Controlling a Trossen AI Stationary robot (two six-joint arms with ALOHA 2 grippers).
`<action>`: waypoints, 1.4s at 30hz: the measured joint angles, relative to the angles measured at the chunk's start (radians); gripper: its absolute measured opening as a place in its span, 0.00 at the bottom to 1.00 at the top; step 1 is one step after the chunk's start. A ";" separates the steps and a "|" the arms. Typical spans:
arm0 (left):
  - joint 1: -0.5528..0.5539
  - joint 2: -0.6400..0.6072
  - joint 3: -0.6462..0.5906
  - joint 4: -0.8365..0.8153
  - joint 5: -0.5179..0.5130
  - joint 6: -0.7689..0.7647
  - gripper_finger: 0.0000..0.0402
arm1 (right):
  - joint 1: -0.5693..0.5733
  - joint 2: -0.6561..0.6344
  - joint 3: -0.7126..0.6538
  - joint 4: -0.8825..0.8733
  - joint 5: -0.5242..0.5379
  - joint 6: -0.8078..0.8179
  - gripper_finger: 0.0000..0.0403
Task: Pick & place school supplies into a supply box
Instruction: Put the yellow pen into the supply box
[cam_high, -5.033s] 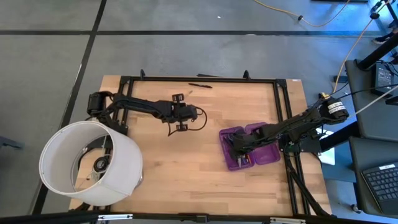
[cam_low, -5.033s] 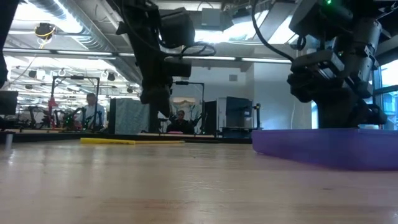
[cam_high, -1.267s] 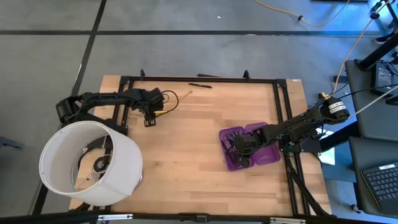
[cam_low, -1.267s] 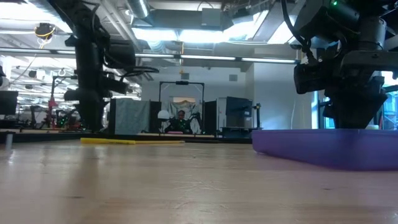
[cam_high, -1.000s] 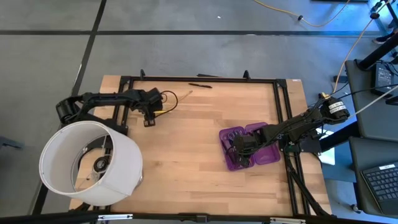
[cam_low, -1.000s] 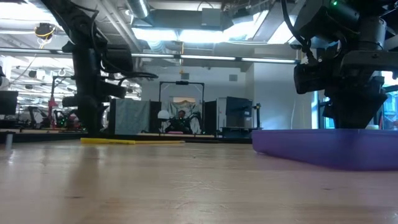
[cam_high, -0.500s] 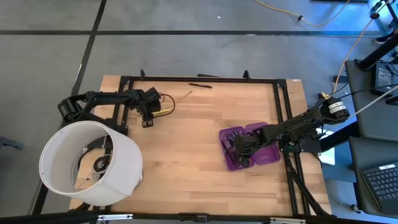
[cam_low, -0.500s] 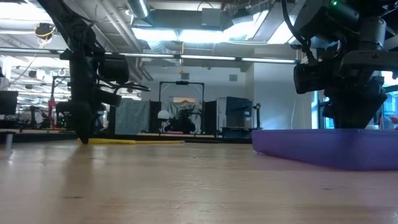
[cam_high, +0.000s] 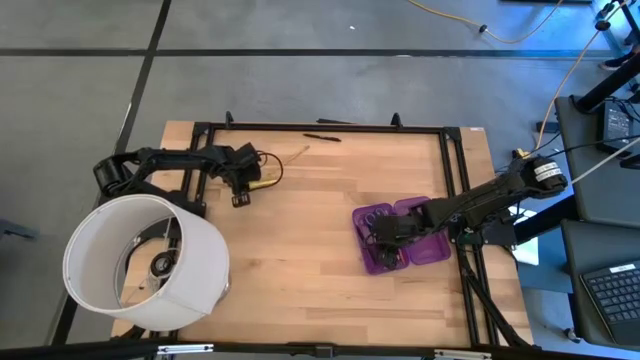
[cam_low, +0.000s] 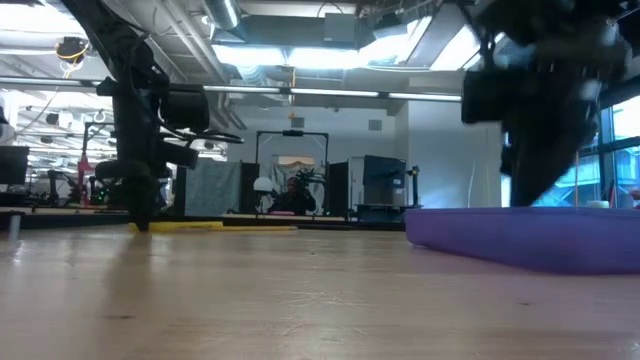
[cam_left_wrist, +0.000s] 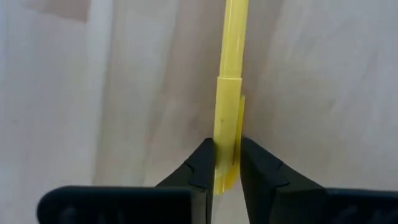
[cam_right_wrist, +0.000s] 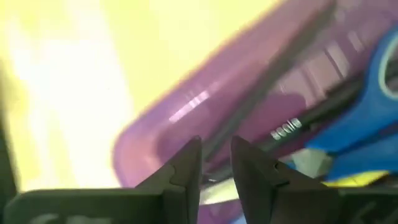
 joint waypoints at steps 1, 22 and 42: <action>-0.007 0.000 0.005 -0.001 0.016 -0.018 0.11 | 0.006 -0.019 0.000 0.015 0.004 -0.005 0.22; -0.340 -0.005 0.039 0.721 0.403 -0.231 0.11 | 0.076 -0.176 0.000 0.349 0.236 -0.528 0.22; -0.529 -0.007 0.041 0.994 0.392 -0.174 0.12 | 0.025 -0.145 0.000 0.740 0.295 -0.727 0.30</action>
